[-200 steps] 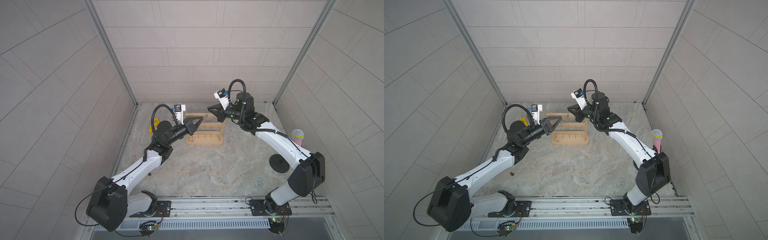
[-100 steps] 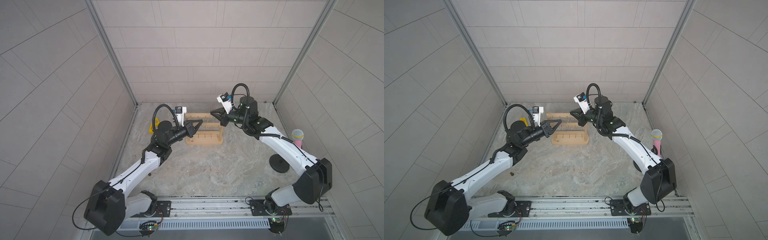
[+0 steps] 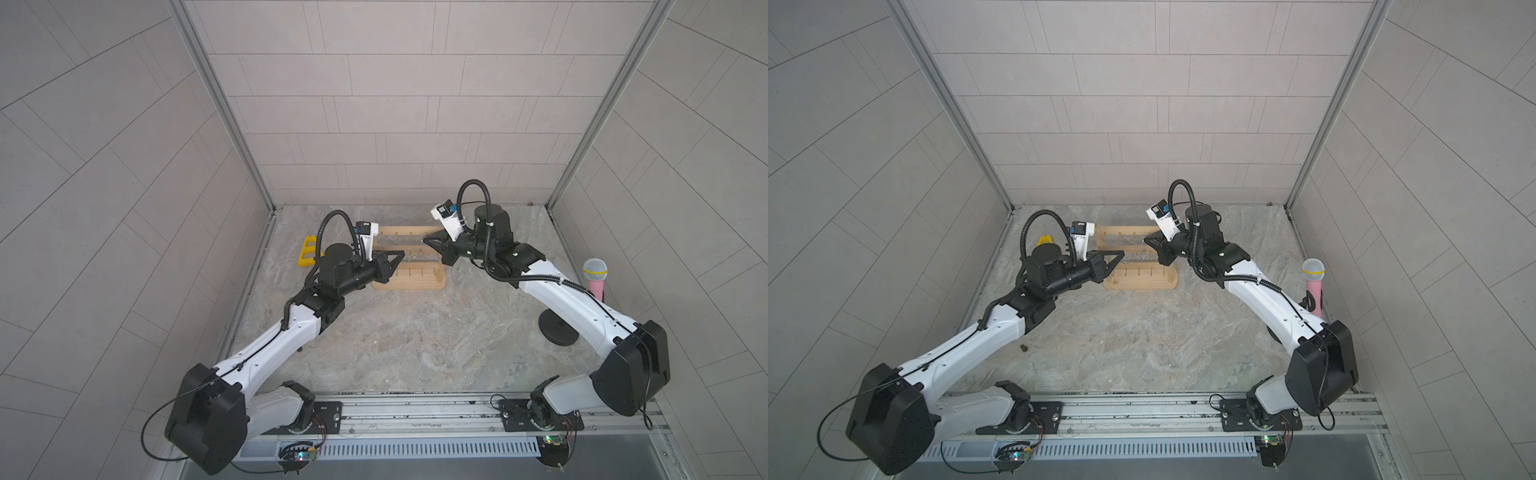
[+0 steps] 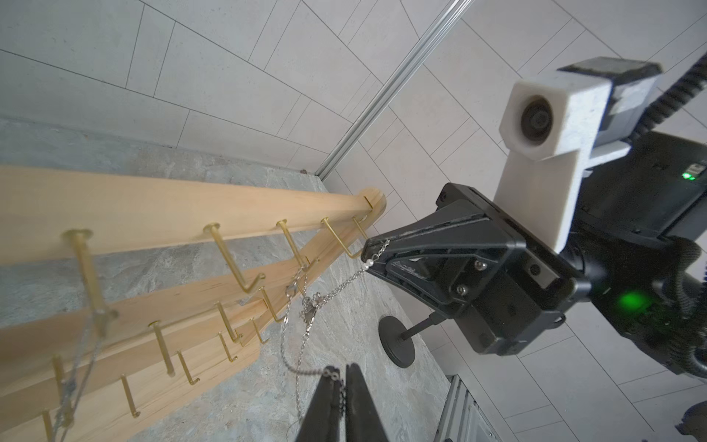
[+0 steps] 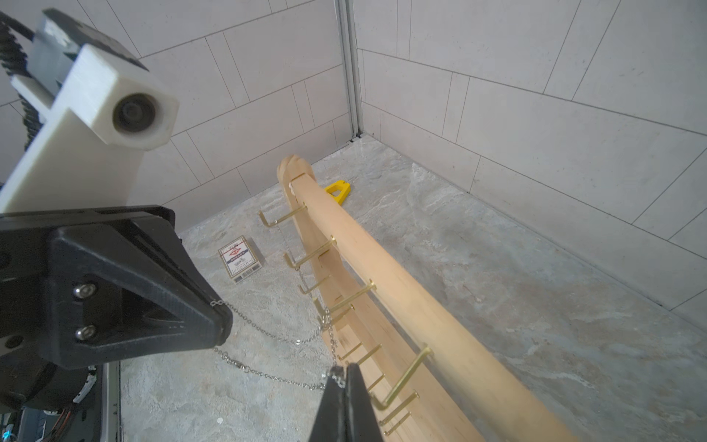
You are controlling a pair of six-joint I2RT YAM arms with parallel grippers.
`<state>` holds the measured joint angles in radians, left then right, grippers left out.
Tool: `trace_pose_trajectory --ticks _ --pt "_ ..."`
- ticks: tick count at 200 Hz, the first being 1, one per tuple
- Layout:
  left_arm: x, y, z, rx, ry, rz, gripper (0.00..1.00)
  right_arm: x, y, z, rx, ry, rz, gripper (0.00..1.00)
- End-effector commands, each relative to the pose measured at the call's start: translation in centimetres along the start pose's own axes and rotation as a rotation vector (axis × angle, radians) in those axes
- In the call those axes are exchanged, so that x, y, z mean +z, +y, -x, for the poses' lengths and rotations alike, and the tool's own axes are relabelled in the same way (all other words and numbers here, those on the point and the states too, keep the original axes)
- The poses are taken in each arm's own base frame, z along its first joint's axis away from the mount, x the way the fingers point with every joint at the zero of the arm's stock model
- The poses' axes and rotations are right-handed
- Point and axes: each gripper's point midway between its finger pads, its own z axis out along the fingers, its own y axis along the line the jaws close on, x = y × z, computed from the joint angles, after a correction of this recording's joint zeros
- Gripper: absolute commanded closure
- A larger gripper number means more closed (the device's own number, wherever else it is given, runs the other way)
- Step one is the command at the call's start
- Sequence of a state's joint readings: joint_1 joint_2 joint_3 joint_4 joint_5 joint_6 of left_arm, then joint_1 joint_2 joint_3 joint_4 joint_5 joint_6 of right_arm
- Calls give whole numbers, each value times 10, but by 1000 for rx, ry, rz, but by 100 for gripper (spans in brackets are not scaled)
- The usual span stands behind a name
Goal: Hang the necklace on the jewelry display stand
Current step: Hang the necklace on the stand.
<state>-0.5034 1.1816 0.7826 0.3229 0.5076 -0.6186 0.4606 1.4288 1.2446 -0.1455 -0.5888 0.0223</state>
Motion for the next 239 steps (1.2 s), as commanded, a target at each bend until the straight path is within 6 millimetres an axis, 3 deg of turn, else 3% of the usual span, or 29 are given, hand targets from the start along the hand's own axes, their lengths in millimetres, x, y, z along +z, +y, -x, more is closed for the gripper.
trace_pose_trajectory --ticks 1,54,130,191,239 --pt "-2 -5 10 44 -18 25 90 -10 7 2 -49 -6 -10 100" --pt "2 5 5 51 -9 87 91 1 10 -21 -44 43 -19 98" --pt "13 8 9 76 -4 114 91 12 10 -42 -20 64 -26 88" --pt "17 13 6 90 16 136 91 16 11 -47 11 37 -15 79" --pt "18 13 5 98 22 140 91 23 5 -37 85 -63 -27 68"
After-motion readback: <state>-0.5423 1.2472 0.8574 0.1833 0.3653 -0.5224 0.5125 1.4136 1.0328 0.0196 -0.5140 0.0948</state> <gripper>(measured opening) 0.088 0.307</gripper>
